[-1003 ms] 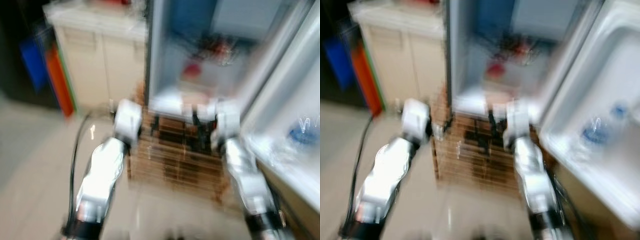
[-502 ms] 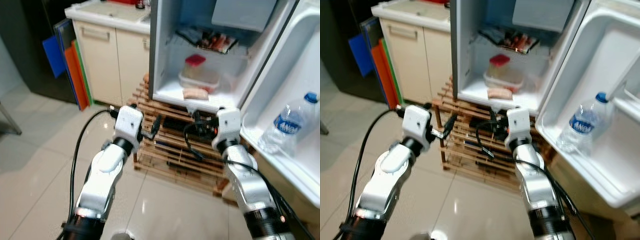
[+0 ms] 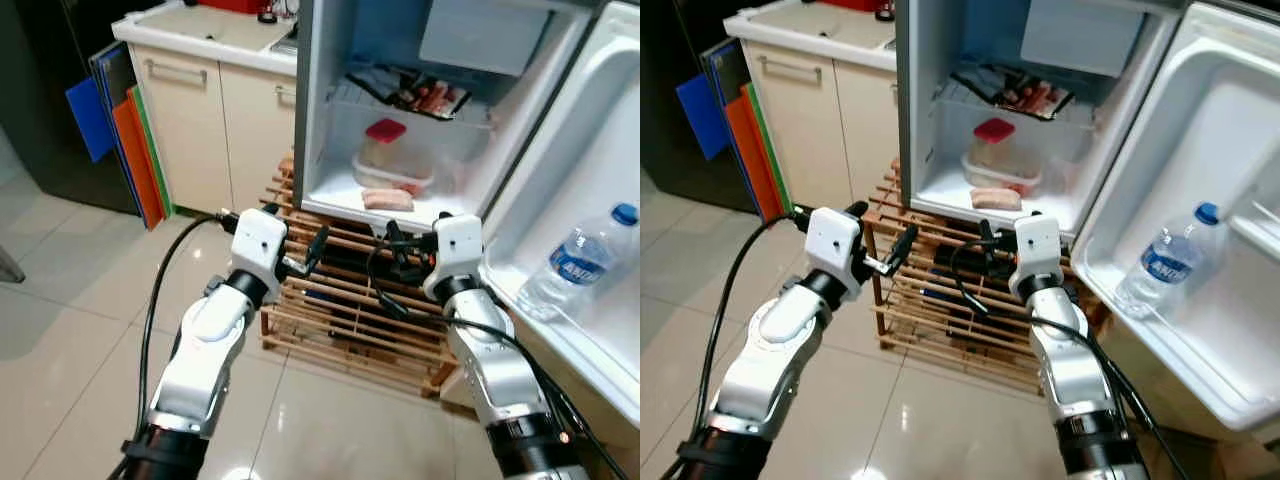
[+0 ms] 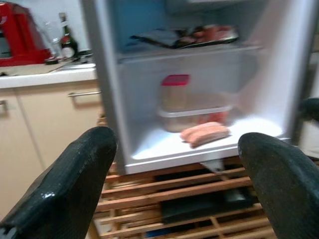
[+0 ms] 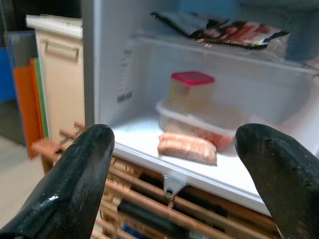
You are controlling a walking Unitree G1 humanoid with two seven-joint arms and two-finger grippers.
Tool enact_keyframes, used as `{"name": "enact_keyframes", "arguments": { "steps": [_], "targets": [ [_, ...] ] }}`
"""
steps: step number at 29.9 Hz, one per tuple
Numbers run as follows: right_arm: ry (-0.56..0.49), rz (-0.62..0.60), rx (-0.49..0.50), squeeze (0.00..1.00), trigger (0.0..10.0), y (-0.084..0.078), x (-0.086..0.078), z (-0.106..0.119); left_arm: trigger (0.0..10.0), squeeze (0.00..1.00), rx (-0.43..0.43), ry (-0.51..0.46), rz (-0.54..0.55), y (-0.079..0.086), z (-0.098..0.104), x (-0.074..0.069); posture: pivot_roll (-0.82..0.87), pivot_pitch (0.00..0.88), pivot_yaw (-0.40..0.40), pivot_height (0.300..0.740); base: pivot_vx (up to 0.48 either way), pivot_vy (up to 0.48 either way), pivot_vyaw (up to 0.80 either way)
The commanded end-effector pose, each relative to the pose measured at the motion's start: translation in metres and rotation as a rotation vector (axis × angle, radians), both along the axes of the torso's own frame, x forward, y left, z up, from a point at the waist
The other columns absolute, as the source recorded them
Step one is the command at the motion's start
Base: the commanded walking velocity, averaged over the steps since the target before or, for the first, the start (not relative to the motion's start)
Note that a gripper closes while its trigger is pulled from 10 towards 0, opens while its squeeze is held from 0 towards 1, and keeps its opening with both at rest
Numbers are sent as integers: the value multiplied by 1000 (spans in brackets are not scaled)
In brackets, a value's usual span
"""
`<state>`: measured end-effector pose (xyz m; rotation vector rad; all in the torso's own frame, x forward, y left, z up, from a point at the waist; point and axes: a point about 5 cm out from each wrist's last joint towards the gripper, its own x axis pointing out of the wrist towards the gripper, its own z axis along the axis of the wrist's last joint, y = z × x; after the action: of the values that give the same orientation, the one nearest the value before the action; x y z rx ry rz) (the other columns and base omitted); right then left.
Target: Restocking fridge
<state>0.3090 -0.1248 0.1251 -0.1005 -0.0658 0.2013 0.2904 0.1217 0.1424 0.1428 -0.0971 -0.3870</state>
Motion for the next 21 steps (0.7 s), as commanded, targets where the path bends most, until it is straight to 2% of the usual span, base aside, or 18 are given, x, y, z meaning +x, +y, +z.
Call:
{"name": "enact_keyframes", "arguments": {
  "steps": [1,5,11,17,21],
  "targets": [
    [27,-38,-8,0,10000,-14,-2,-6,10000,0,-17,-3,-44,-12,3,1,16,0,-65,740,322,356,0],
    [20,-34,-7,0,10000,-14,-2,-5,10000,0,-28,-7,-65,-14,5,2,14,0,-65,740,349,327,0],
    [23,-30,-15,0,10000,-13,-3,-7,10000,0,-28,-18,-67,-12,9,6,14,0,-63,740,435,0,0],
    [10,-20,-18,0,10000,-13,-4,-7,10000,0,-28,-13,-75,-12,8,5,15,0,-62,740,318,355,0],
    [11,-11,-13,0,10000,-12,-6,-8,10000,0,8,-9,-84,-12,6,6,15,0,-62,740,444,66,0]
  ]
}}
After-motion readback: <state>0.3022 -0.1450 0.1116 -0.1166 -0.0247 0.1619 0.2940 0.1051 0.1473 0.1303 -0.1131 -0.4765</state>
